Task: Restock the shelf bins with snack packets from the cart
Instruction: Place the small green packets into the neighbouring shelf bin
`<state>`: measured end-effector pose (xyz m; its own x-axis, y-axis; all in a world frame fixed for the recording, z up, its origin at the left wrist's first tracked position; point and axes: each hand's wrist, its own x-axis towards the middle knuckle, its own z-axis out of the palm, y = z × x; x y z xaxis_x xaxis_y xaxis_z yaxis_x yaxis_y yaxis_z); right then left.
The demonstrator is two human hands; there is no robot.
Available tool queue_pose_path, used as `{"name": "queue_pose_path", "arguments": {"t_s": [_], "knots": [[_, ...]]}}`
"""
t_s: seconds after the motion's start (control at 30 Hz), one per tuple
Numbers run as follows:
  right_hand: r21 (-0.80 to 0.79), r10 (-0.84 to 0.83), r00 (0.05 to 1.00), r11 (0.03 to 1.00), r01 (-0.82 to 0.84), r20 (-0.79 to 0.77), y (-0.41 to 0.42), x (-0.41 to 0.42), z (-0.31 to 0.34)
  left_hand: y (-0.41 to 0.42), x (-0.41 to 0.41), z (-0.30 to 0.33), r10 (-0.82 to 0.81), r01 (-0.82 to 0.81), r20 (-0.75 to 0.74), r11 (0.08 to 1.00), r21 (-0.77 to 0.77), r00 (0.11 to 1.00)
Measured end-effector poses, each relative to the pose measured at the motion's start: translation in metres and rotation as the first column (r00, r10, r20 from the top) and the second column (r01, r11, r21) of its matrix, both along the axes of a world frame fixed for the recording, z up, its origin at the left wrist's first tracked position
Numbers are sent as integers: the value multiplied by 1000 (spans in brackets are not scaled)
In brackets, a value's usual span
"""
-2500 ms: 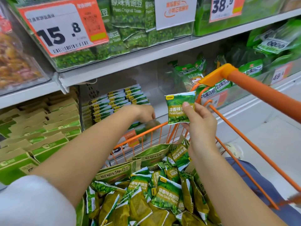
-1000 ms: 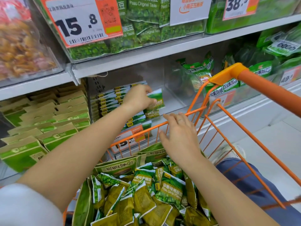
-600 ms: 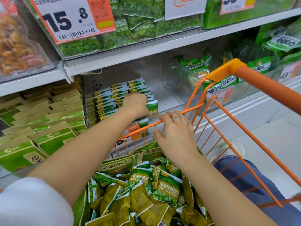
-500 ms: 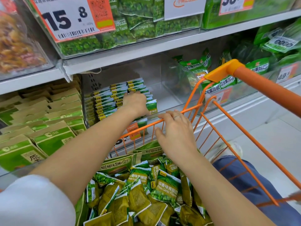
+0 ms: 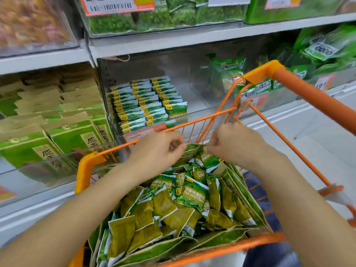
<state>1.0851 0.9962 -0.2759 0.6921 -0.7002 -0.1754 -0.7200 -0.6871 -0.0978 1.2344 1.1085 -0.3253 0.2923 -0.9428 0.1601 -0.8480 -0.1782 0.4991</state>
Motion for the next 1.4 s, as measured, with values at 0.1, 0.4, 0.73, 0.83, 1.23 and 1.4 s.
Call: {"name": "queue_pose_path", "arguments": {"t_s": [0.1, 0.4, 0.73, 0.83, 1.23, 1.4], "knots": [[65, 117, 935, 993, -101, -334, 17, -9, -12, 2, 0, -25, -87, 74, 100, 989, 128, 991], [299, 70, 976, 954, -5, -207, 10, -25, -37, 5, 13, -37, -174, 169, 57, 982, 89, 983], [678, -392, 737, 725, -121, 550, 31, 13, -21, 7, 0, -31, -113, 79, -290, 989, -127, 950], [627, -482, 565, 775, -82, 670, 25, 17, -19, 4, 9, -24, -21, -83, -707, 990, -112, 707], [511, -211, 695, 820, -257, 687, 5, 39, -12, 8, 16, 0, -56, -159, -797, 969, -188, 602], [99, 118, 745, 966, -240, 656, -8, 41, -12, 7, 38, 16, 40, -181, -549, 962, -206, 835]]}}
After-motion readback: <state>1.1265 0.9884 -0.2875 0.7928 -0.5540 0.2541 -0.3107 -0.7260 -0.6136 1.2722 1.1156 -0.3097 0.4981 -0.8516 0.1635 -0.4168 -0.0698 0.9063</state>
